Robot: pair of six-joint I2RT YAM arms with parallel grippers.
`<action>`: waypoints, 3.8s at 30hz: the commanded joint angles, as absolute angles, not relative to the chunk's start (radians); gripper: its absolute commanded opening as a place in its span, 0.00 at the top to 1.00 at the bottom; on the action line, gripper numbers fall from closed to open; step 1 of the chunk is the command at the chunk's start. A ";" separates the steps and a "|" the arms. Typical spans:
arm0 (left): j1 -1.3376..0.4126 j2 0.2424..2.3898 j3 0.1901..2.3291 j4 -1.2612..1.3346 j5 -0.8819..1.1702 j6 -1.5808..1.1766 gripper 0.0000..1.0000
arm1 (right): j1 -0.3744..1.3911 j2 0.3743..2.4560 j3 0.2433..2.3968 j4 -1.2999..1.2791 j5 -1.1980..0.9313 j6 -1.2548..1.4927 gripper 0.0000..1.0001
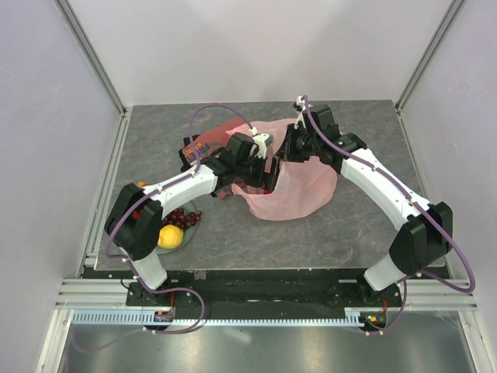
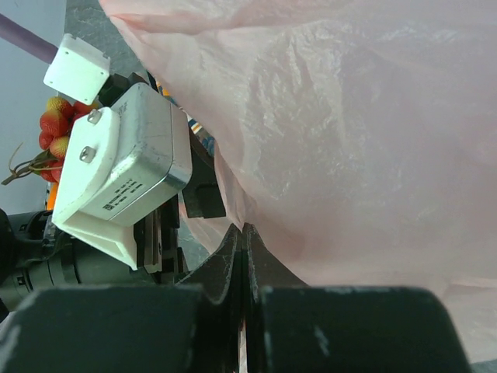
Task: Place the fruits into the plastic bag
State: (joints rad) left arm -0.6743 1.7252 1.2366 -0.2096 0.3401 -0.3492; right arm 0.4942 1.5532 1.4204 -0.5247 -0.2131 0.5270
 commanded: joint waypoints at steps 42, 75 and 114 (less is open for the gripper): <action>-0.417 0.793 0.908 -1.063 -0.305 -0.798 0.01 | 0.460 1.559 1.424 -0.485 -0.238 0.541 0.99; -0.204 0.856 0.706 -0.953 -0.268 -0.900 0.01 | 0.428 1.582 1.437 -0.442 -0.253 0.561 0.98; -0.202 0.812 0.701 -0.928 -0.193 -0.861 0.76 | 0.399 1.612 1.456 -0.431 -0.270 0.571 0.98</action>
State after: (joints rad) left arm -0.2043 0.8627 0.6788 -0.9367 -0.2085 -0.8536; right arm 0.4019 1.6047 1.4212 -0.4633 -0.2581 0.5640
